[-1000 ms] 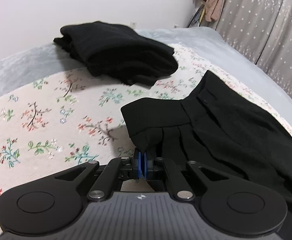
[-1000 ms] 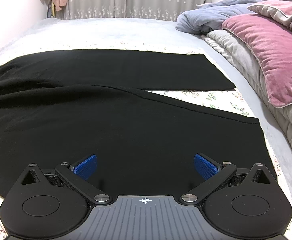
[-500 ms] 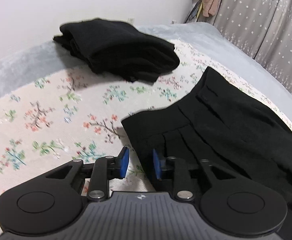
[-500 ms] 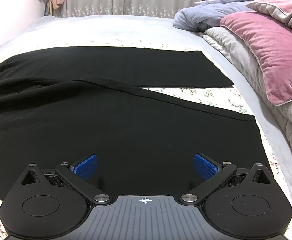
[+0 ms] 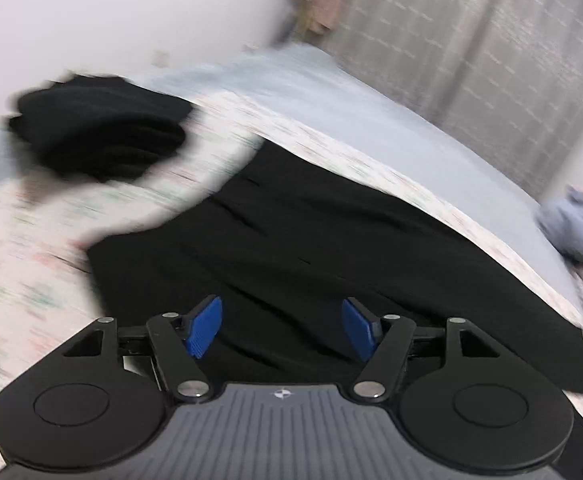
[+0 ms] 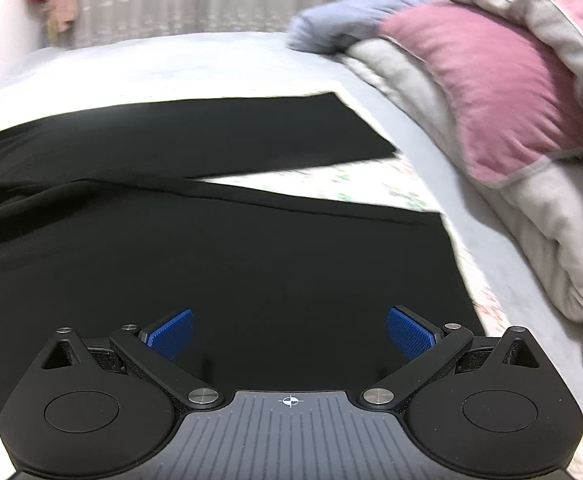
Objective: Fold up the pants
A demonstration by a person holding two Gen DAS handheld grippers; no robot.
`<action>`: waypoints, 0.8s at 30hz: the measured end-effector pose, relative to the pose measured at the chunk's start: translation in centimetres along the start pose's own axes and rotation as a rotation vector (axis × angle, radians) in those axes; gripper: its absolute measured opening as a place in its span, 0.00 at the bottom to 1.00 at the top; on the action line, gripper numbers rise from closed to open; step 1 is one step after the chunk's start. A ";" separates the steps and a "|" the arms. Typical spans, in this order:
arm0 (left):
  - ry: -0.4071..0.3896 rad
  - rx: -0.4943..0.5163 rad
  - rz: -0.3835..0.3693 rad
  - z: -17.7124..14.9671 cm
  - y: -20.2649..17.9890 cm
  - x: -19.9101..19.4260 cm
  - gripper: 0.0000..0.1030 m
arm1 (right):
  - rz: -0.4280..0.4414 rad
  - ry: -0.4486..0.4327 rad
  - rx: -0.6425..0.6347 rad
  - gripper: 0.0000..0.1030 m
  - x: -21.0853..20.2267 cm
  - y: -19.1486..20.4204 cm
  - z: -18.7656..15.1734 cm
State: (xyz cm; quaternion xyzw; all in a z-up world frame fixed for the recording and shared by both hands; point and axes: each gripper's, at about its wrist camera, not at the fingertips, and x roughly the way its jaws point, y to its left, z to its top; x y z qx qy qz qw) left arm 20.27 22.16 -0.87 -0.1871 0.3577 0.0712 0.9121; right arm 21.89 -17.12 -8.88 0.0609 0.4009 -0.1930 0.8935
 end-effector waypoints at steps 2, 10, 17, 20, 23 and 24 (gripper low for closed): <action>0.046 0.041 -0.067 -1.5 -4.0 0.9 0.82 | -0.005 0.005 0.060 1.00 0.0 -1.7 -0.1; 0.159 0.235 -0.093 -9.5 -11.4 7.9 0.91 | -0.029 0.019 0.272 1.00 -0.6 -8.3 -1.5; 0.165 0.197 -0.068 -9.5 -9.8 9.1 0.90 | 0.015 0.038 0.409 0.83 -1.8 -13.2 -4.0; 0.192 0.178 -0.067 -9.6 -9.2 9.5 0.90 | 0.005 0.061 0.414 0.68 -2.1 -14.7 -5.0; 0.188 0.205 -0.056 -9.9 -9.4 9.3 0.90 | 0.038 0.084 0.460 0.55 -2.5 -16.1 -6.2; 0.192 0.204 -0.059 -10.0 -9.5 9.2 0.90 | 0.053 0.101 0.463 0.54 -2.4 -16.1 -6.5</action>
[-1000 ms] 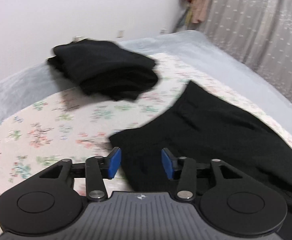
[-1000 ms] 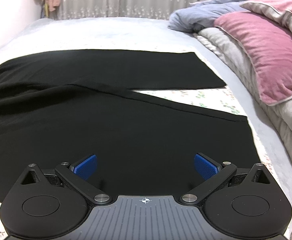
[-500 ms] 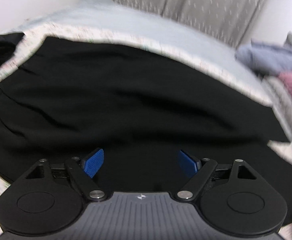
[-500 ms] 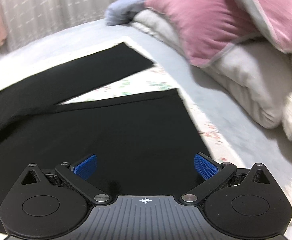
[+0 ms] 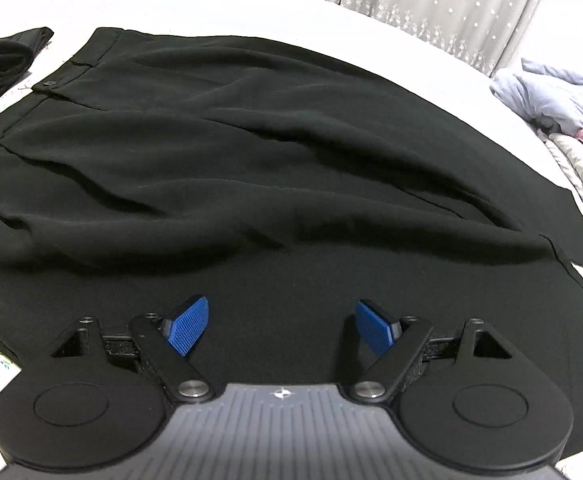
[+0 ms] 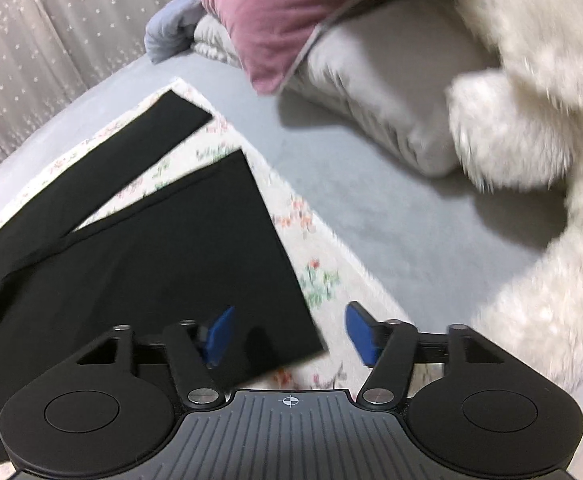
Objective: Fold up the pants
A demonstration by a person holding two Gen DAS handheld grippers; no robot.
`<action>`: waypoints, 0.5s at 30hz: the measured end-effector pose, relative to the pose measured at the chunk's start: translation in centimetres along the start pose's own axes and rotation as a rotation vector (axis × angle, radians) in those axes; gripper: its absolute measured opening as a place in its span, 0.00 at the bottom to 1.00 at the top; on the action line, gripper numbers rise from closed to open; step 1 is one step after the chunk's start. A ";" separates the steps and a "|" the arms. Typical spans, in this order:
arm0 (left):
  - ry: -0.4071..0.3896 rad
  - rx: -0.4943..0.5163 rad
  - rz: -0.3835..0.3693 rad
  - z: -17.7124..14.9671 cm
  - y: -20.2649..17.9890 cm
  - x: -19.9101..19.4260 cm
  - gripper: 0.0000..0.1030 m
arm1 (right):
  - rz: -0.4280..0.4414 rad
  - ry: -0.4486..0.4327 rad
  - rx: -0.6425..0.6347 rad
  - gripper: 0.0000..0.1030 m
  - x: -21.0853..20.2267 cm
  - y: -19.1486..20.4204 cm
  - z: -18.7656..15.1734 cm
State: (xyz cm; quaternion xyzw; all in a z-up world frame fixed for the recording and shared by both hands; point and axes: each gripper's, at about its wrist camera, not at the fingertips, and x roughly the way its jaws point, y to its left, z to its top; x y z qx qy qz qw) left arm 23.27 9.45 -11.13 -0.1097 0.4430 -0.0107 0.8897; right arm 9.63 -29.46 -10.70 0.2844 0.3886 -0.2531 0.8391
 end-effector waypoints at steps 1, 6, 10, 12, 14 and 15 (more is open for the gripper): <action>0.003 -0.005 -0.006 -0.3 0.2 -0.2 0.90 | 0.003 0.023 -0.007 0.51 0.3 -0.1 -0.2; 0.009 -0.004 -0.032 -0.9 0.1 -1.0 0.90 | 0.011 0.048 -0.052 0.24 0.7 0.7 -0.9; 0.007 0.010 -0.025 -1.2 -0.1 -1.1 0.90 | 0.005 0.009 -0.092 0.11 0.4 1.4 -0.8; 0.012 0.003 -0.036 -1.3 0.0 -1.4 0.90 | -0.007 -0.048 -0.099 0.10 -0.6 1.5 -0.5; 0.017 0.000 -0.040 -1.4 0.4 -1.8 0.90 | -0.015 -0.082 -0.094 0.10 -1.3 1.2 -0.2; 0.020 0.001 -0.040 -1.5 0.7 -2.0 0.90 | -0.025 -0.092 -0.095 0.10 -1.6 1.1 0.0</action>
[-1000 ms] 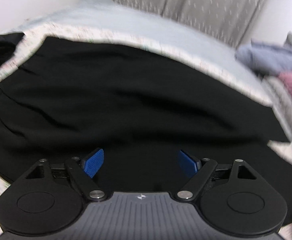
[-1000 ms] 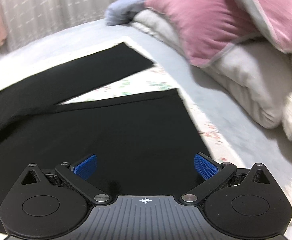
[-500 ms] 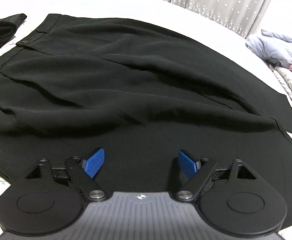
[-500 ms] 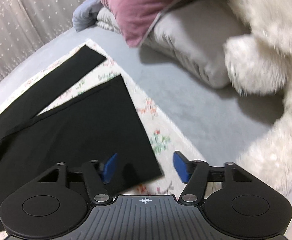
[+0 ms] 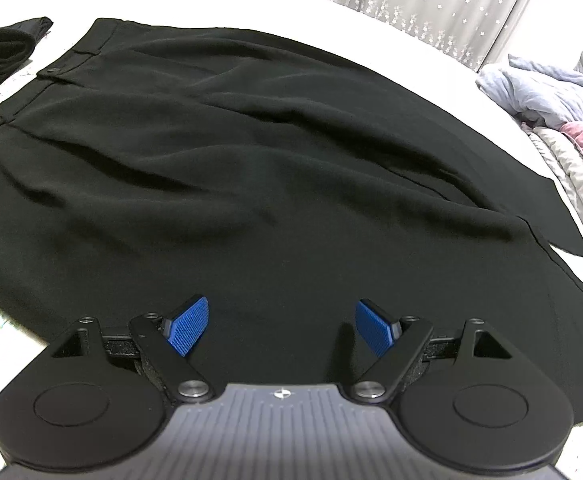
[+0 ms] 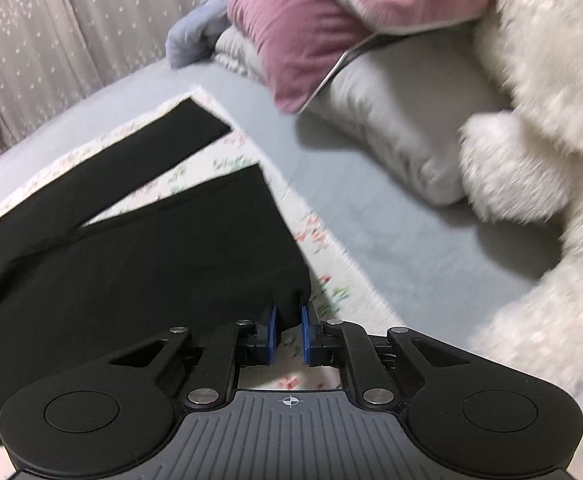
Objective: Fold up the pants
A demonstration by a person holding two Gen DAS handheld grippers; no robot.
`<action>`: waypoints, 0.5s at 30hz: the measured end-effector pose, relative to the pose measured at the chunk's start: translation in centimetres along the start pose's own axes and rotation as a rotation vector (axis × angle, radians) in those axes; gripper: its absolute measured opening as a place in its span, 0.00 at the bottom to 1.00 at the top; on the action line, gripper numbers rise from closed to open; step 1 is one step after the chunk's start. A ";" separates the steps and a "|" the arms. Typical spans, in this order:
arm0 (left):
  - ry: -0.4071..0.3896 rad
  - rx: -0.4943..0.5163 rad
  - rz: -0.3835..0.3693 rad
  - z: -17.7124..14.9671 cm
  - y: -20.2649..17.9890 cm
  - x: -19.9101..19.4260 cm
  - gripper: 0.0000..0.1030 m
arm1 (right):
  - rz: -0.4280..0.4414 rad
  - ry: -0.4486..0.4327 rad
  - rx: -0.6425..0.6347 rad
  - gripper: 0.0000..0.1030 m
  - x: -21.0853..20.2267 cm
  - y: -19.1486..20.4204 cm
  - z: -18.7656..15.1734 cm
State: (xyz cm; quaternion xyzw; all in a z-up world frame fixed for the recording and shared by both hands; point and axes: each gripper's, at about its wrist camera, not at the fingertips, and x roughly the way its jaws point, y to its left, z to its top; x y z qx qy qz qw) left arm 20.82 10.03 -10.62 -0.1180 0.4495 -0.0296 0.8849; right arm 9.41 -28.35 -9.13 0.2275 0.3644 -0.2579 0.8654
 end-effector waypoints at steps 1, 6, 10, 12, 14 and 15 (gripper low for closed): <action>0.003 0.001 0.002 -0.1 0.3 -0.2 0.90 | -0.013 -0.010 -0.001 0.10 -0.2 -0.2 0.1; 0.015 0.011 0.000 -1.0 2.0 -1.7 0.90 | -0.045 -0.038 0.015 0.10 -0.8 -1.2 0.5; 0.004 -0.016 0.014 -1.5 4.1 -2.6 0.90 | -0.092 0.007 -0.027 0.10 0.6 -0.6 0.1; -0.005 -0.057 0.001 -1.4 5.4 -3.2 0.90 | -0.092 -0.009 -0.006 0.10 0.4 -0.6 0.2; -0.016 -0.105 -0.007 -1.3 6.7 -3.9 0.90 | -0.072 -0.054 0.033 0.10 -0.3 -0.6 0.4; -0.028 -0.139 0.002 -1.3 7.5 -4.4 0.90 | -0.071 -0.064 0.043 0.11 -0.4 -0.4 0.5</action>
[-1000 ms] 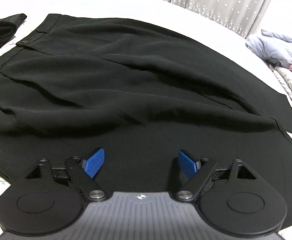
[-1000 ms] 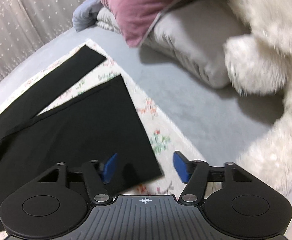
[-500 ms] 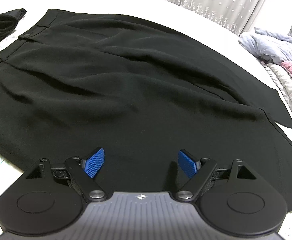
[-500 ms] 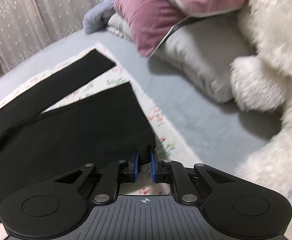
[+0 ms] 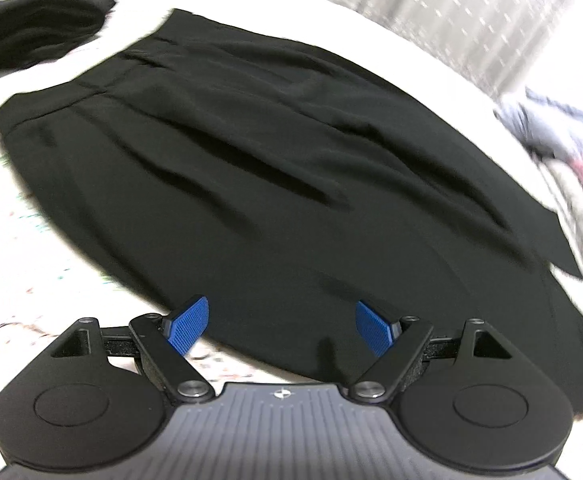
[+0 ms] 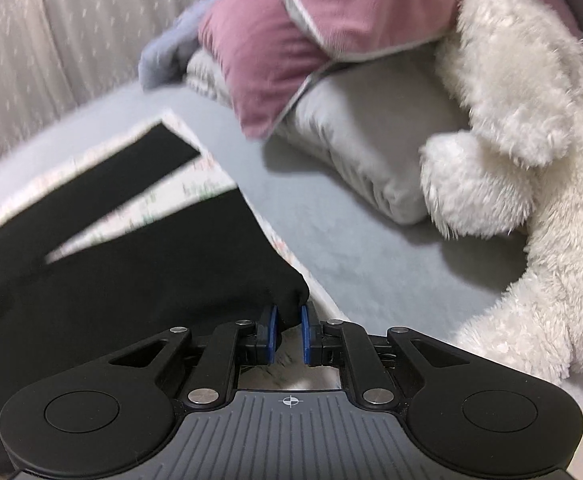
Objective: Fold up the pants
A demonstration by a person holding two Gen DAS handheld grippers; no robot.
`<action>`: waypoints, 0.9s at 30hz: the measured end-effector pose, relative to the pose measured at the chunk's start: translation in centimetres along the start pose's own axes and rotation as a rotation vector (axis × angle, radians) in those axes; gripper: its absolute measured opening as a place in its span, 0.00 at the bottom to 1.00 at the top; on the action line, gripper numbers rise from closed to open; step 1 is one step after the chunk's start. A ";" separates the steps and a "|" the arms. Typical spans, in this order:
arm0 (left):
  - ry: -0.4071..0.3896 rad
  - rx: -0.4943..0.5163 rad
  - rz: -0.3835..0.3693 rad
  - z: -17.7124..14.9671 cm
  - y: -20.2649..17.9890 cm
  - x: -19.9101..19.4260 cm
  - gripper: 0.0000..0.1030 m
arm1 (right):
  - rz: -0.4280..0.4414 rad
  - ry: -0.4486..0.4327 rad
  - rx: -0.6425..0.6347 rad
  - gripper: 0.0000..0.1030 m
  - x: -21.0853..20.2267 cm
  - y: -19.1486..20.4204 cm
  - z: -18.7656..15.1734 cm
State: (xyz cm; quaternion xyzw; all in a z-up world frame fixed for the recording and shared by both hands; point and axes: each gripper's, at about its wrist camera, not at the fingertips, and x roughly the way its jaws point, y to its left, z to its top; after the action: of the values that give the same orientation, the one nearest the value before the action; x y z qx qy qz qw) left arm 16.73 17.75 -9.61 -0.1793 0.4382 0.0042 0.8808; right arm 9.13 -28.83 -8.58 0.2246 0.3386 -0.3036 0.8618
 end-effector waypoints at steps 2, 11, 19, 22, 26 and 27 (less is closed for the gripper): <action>-0.032 -0.083 0.026 0.1 1.6 -1.1 0.90 | -0.023 0.012 -0.013 0.11 0.5 0.6 -0.1; -0.079 -0.358 0.060 1.1 8.6 -1.3 0.90 | -0.032 0.024 0.002 0.13 0.9 0.8 -0.1; -0.121 -0.380 0.097 2.2 7.5 0.7 0.17 | -0.044 0.018 -0.007 0.13 0.5 1.2 -0.4; -0.188 -0.355 0.113 1.8 7.1 -2.1 0.16 | -0.030 0.015 0.026 0.12 0.3 0.6 -0.4; -0.242 -0.311 0.134 1.4 6.6 -5.2 0.16 | 0.022 -0.029 0.058 0.10 -1.2 -0.2 -0.3; -0.233 -0.310 0.141 1.1 6.7 -5.5 0.16 | 0.035 -0.041 0.054 0.10 -1.8 -0.3 -0.3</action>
State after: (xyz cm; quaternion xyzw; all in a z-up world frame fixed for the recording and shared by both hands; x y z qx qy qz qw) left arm 13.13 25.16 -6.80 -0.2800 0.3389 0.1541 0.8849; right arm 7.78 -28.17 -7.53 0.2473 0.3085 -0.3023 0.8674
